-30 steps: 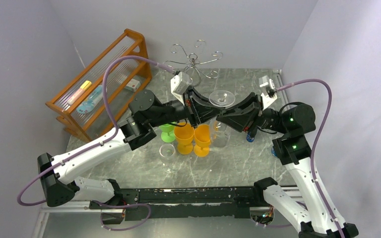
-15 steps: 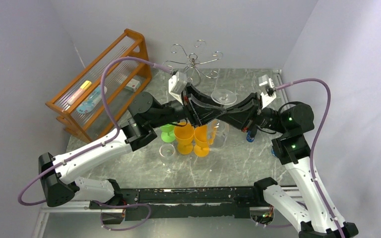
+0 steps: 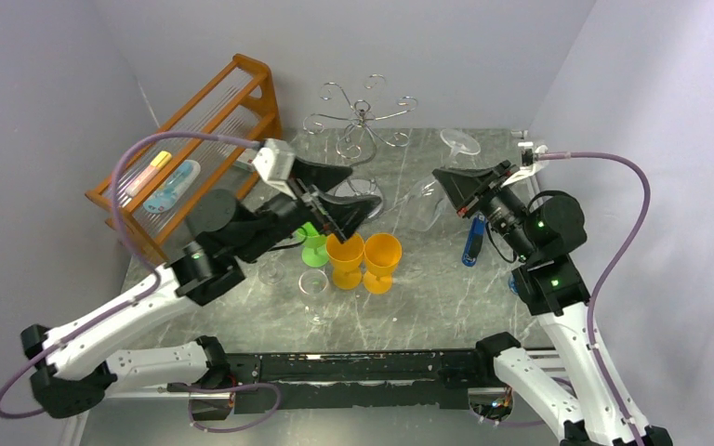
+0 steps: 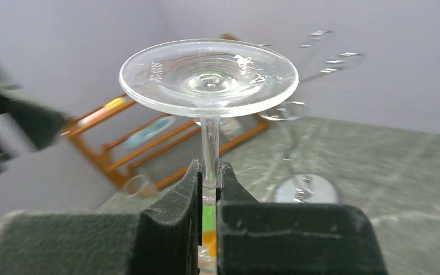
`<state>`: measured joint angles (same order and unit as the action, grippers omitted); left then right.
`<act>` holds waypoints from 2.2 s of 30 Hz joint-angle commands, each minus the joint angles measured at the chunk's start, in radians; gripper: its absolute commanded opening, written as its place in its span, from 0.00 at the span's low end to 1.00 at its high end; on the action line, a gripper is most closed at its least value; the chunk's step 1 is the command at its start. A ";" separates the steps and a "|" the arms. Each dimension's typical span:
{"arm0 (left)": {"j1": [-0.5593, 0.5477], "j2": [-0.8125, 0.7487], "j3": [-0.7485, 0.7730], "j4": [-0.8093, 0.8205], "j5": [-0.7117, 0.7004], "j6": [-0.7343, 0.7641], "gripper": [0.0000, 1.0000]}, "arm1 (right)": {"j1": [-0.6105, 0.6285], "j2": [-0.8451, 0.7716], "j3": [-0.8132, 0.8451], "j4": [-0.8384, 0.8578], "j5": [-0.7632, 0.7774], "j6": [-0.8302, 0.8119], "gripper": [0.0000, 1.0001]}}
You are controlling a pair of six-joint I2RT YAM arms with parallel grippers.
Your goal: Place the wine glass upside down on the wine glass rack
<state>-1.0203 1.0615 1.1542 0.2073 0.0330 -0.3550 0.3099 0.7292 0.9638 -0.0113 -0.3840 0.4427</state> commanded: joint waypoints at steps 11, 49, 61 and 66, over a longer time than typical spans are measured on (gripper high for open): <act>-0.003 -0.174 0.014 -0.442 -0.251 0.136 0.96 | 0.001 0.292 -0.007 0.164 0.472 -0.130 0.00; -0.003 -0.146 -0.007 -0.503 -0.337 0.065 0.95 | -0.001 0.687 0.038 0.517 -0.137 -0.185 0.00; -0.003 -0.146 -0.013 -0.522 -0.339 0.056 0.95 | -0.002 0.678 0.034 0.554 -0.235 -0.197 0.00; -0.003 -0.147 -0.017 -0.525 -0.340 0.053 0.95 | -0.006 0.648 0.004 0.596 -0.273 -0.184 0.00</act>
<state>-1.0203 0.9180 1.1484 -0.2970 -0.2886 -0.2958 0.3077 1.4227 0.9806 0.4904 -0.6033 0.2546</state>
